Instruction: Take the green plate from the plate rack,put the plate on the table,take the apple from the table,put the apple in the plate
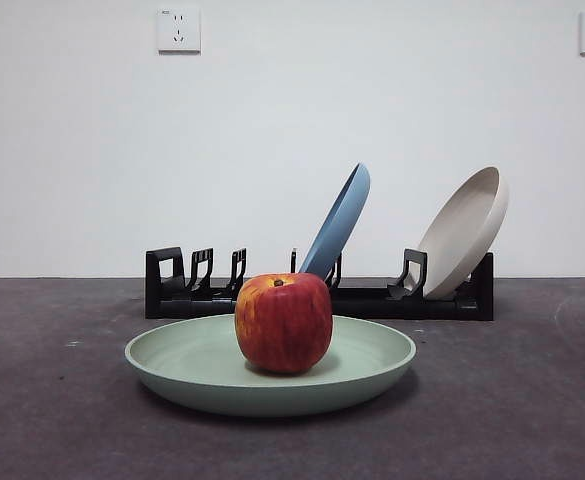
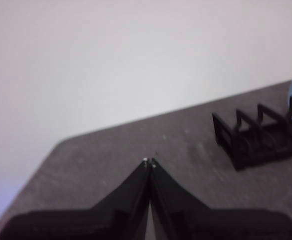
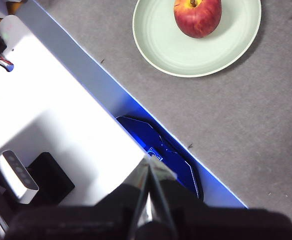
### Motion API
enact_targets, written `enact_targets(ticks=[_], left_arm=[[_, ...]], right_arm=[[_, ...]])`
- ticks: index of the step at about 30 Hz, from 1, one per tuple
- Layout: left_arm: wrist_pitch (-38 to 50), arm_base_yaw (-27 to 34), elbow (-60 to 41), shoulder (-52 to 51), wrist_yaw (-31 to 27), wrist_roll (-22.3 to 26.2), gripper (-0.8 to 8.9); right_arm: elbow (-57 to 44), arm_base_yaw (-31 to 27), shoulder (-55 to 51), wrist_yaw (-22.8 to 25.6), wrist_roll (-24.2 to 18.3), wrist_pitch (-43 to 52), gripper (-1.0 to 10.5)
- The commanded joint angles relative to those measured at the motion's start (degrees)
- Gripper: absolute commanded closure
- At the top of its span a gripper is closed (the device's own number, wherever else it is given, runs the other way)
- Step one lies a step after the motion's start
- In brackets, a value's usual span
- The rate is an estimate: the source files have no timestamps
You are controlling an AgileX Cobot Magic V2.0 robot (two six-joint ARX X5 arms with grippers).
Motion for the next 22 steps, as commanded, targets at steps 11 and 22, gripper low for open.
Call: enact_targets(ticks=[11,22], left_arm=[[-3.8,0.2,-7.2,-4.2,0.3,-6.4,8.17],[-8.3,0.2,-7.2,-4.3,0.2,-11.7,8.17]], right_arm=[[-0.3,0.1,-0.2,0.0,0.5,0.1,9.6],[-0.3,0.1,-0.2,0.1,0.5,0.1,9.6]])
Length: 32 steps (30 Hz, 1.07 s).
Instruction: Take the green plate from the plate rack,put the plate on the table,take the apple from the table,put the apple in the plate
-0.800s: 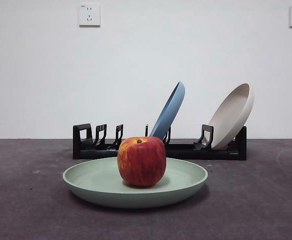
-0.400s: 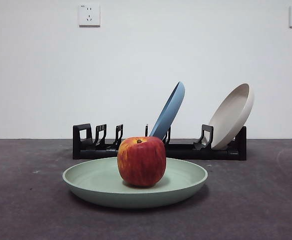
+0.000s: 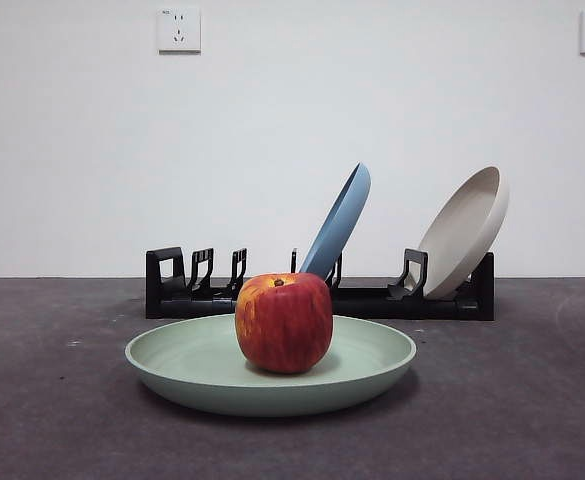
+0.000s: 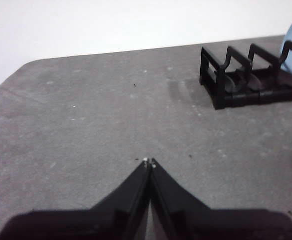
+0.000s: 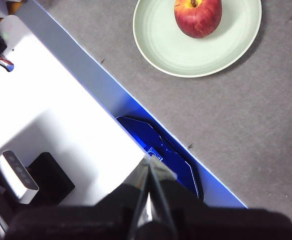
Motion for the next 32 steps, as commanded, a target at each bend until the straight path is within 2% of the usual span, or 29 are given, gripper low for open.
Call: enact_targets(ticks=[1,22,24,26,28,32], left_arm=[[0.5,0.2,-0.8,-0.2,-0.2,-1.9,8.17],[0.5,0.2,-0.8,-0.2,-0.3,-1.9,8.17],[0.5,0.2,-0.8,-0.2,-0.3,-1.9,8.17],[0.5,0.2,-0.8,-0.2,-0.3,-1.9,8.17],[0.4,0.2,-0.8,-0.2,-0.3,-1.9,8.17],[0.4,0.2,-0.8,-0.2,-0.3,-1.9,8.17]], right_arm=[[-0.3,0.1,-0.1,0.0,0.5,0.1,9.6],[-0.3,0.0,-0.1,0.2,0.5,0.1,9.6],[-0.3,-0.5,-0.5,0.4,-3.6,0.8,9.6],[-0.3,-3.1,-1.4,0.1,-7.5,4.3,9.6],[-0.7,-6.7,-3.0,-1.1,-9.0,11.0,9.6],[-3.5,-17.4,-7.2,-11.0,-8.5,24.6,9.6]])
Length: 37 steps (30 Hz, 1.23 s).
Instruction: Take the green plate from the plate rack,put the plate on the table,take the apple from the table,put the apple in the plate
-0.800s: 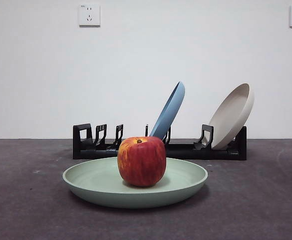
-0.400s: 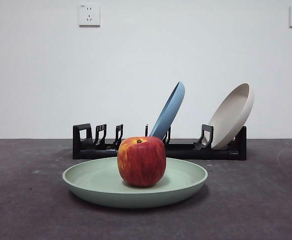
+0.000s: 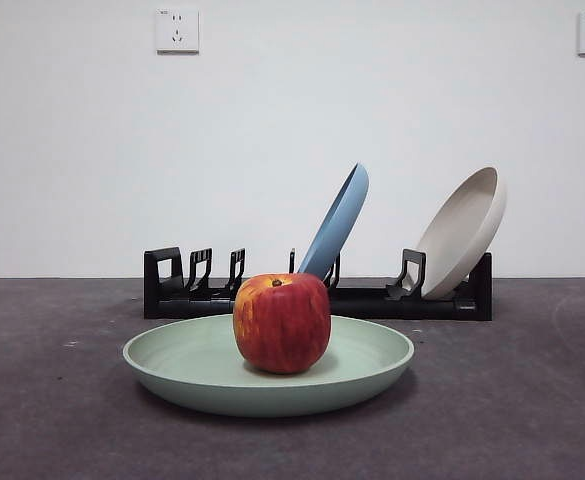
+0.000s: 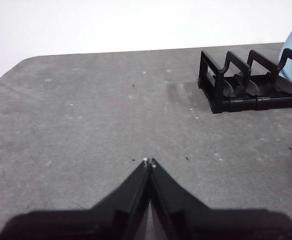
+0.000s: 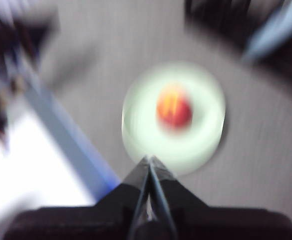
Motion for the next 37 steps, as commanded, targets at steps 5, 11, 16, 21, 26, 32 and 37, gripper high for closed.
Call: enact_targets(ticks=[5,11,16,21,26,32,37], left_arm=[[0.4,0.2,-0.8,-0.2,-0.2,-0.6,8.17],[0.4,0.2,-0.8,-0.2,-0.2,-0.6,8.17],[0.4,0.2,-0.8,-0.2,-0.2,-0.6,8.17],[0.4,0.2,-0.8,-0.2,-0.2,-0.6,8.17],[0.4,0.2,-0.8,-0.2,-0.2,-0.6,8.17],[0.4,0.2,-0.8,-0.2,-0.2,-0.6,8.17],[0.4,0.2,-0.8,-0.2,-0.2,-0.6,8.17]], right_arm=[[-9.2,-18.2,-7.7,-6.6,-2.2,16.8,9.6],[-23.9,-27.4,-17.8,-6.6,-3.6,31.4,9.6],[-38.3,-29.9,-26.0,-5.7,-2.9,43.7,9.5],[-50.6,-30.4,-32.8,-5.6,-0.6,49.3,9.5],[-58.3,-30.4,-37.7,-3.3,0.7,49.5,9.5],[-64.2,-30.4,-42.8,-2.8,1.9,49.5,9.5],[-67.3,-30.3,-45.0,-2.8,3.6,49.2,9.5]])
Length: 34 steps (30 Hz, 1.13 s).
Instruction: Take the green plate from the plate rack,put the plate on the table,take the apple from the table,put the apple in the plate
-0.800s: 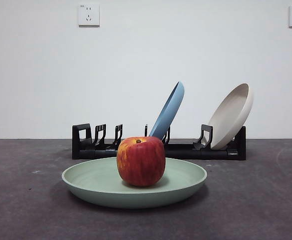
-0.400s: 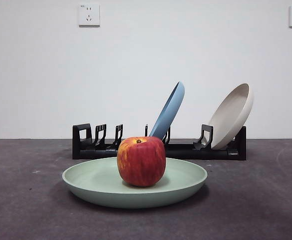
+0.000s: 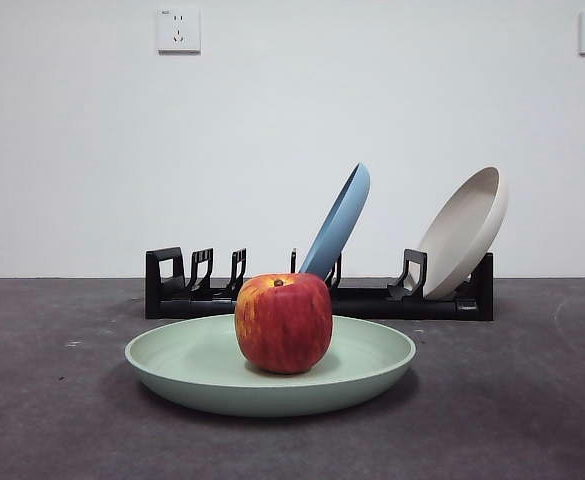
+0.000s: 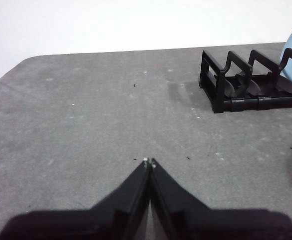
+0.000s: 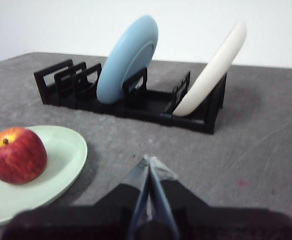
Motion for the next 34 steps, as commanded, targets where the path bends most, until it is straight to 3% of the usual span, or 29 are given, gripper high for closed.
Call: enact_targets(ticks=[1,11,34], left_arm=[[0.4,0.2,-0.8,-0.2,-0.2,-0.5,8.17],[0.3,0.2,-0.8,-0.2,-0.2,-0.5,8.17],[0.3,0.2,-0.8,-0.2,-0.2,-0.5,8.17]], right_arm=[[-2.0,0.0,-1.0,0.2,1.8,0.3,9.5],[-2.3,0.1,-2.1,0.1,4.3,-1.4,9.5],[-2.3,0.1,-1.9,0.2,4.3,-1.4,9.5]])
